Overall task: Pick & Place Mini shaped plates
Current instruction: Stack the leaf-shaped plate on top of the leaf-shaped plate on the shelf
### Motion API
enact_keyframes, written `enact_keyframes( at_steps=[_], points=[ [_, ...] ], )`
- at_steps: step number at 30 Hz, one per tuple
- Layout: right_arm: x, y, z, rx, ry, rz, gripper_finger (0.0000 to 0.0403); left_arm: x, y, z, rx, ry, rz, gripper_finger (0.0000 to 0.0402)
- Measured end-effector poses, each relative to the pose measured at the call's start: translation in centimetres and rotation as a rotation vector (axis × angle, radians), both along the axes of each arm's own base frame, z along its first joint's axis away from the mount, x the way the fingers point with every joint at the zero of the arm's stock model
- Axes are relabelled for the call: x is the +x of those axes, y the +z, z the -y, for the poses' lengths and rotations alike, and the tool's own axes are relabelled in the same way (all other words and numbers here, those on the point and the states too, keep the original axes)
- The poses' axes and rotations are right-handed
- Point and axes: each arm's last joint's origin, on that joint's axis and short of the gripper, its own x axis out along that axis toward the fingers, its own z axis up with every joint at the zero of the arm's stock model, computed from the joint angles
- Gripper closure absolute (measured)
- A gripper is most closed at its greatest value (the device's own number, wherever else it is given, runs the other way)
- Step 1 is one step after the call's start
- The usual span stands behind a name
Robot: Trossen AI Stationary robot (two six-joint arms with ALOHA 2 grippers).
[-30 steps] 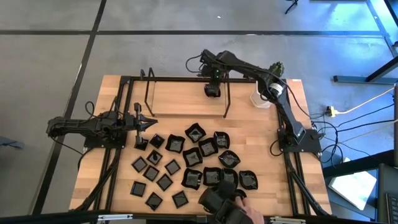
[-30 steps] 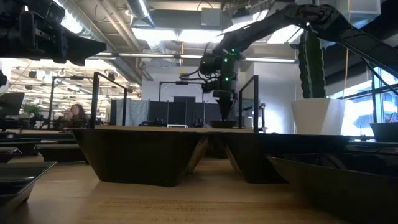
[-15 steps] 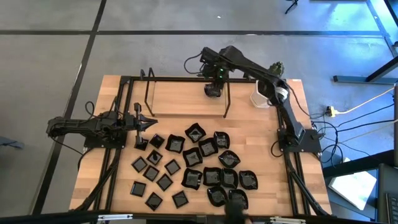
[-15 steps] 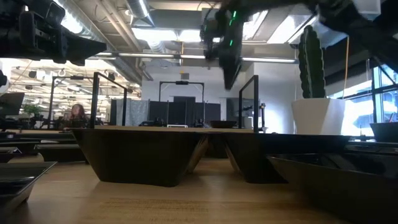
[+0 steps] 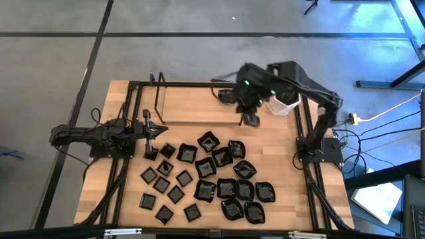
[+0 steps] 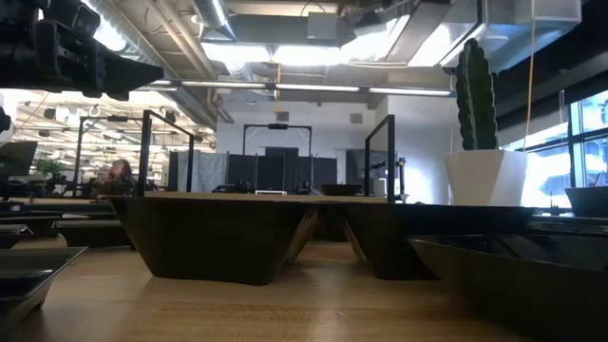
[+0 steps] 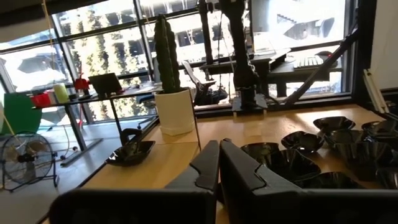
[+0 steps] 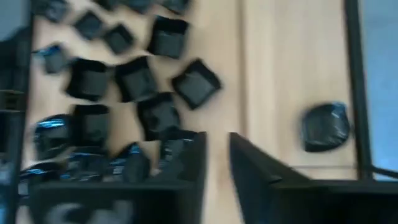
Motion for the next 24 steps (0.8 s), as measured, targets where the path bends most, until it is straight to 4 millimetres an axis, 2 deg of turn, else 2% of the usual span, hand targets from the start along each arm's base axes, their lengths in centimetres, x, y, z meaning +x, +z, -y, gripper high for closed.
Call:
enact_keyframes(
  at_steps=[2,9,16,19,24],
  points=[
    [-0.5,0.5,-2.4,0.029,0.042,0.016,0.0390,0.0,0.0,0.0,0.000,0.000,0.000,0.0389],
    [-0.6,0.1,-9.4,0.061,0.077,-0.008,0.0375,0.0,-0.1,0.0,-0.010,-0.002,-0.013,0.0393],
    [-2.2,-1.3,-17.2,0.080,0.327,-0.085,0.0375,0.0,-0.2,0.0,-0.042,-0.007,-0.012,0.0390],
    [-3.2,-2.8,-19.4,-0.017,0.283,-0.115,0.0375,0.0,-0.2,0.0,-0.042,-0.006,-0.016,0.0389],
    [-5.2,-5.2,-21.5,-0.122,0.238,-0.163,0.0361,0.0,-0.2,0.0,-0.023,-0.005,-0.021,0.0393]
  ],
)
